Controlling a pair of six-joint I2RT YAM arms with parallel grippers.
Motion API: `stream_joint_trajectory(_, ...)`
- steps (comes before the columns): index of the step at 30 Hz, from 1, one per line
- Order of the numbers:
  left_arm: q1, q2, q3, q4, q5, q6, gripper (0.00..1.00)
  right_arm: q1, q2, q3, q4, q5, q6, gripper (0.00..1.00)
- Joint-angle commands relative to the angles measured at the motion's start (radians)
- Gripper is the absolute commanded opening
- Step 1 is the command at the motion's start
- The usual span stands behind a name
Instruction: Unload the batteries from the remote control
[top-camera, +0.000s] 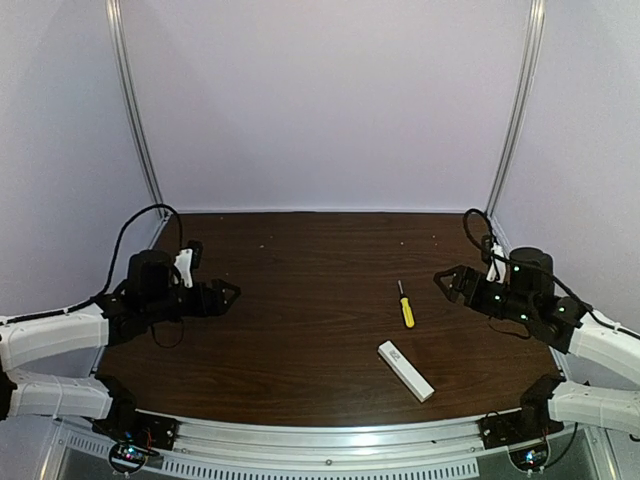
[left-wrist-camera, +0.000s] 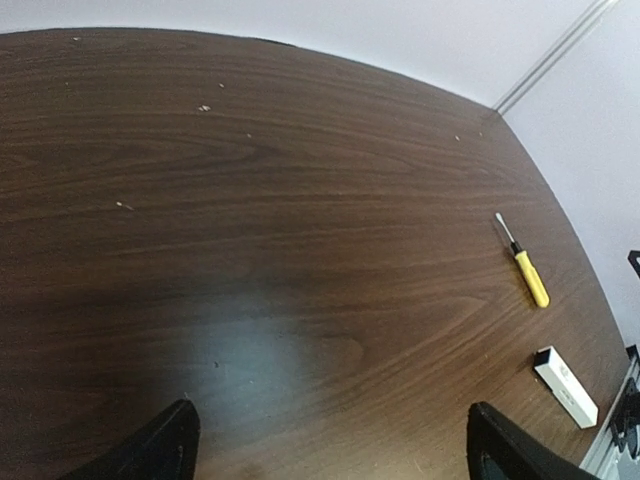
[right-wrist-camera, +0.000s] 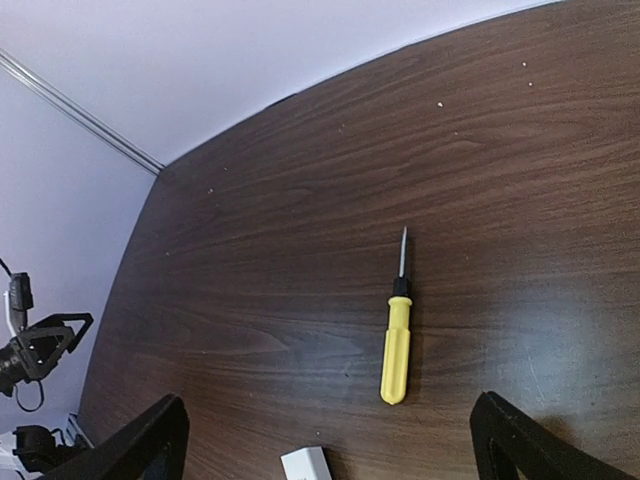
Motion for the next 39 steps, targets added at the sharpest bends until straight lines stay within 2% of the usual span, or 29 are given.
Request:
stream_joint_trajectory(1,-0.095,0.034,0.011,0.002,-0.075,-0.016,0.93,0.116,0.015,0.035,-0.197,0.221,-0.008,1.00)
stream_joint_trajectory(7,-0.216,0.118,0.069,-0.028,-0.107,0.013,0.92,0.355,0.076,0.040,-0.258,0.326,0.051,1.00)
stream_joint_trajectory(11,-0.224,0.141,0.072,-0.031,-0.135,0.026,0.91,0.530,0.130,0.038,-0.289,0.426,0.122,1.00)
stream_joint_trajectory(19,-0.226,0.138,0.065,-0.035,-0.089,0.031,0.90,0.748,0.293,0.041,-0.326,0.519,0.224,1.00)
stream_joint_trajectory(27,-0.227,0.133,0.068,-0.035,-0.073,0.031,0.89,0.831,0.363,0.027,-0.276,0.522,0.253,0.98)
stream_joint_trajectory(39,-0.227,0.139,0.071,-0.027,-0.050,0.037,0.86,0.874,0.473,0.025,-0.261,0.536,0.276,0.86)
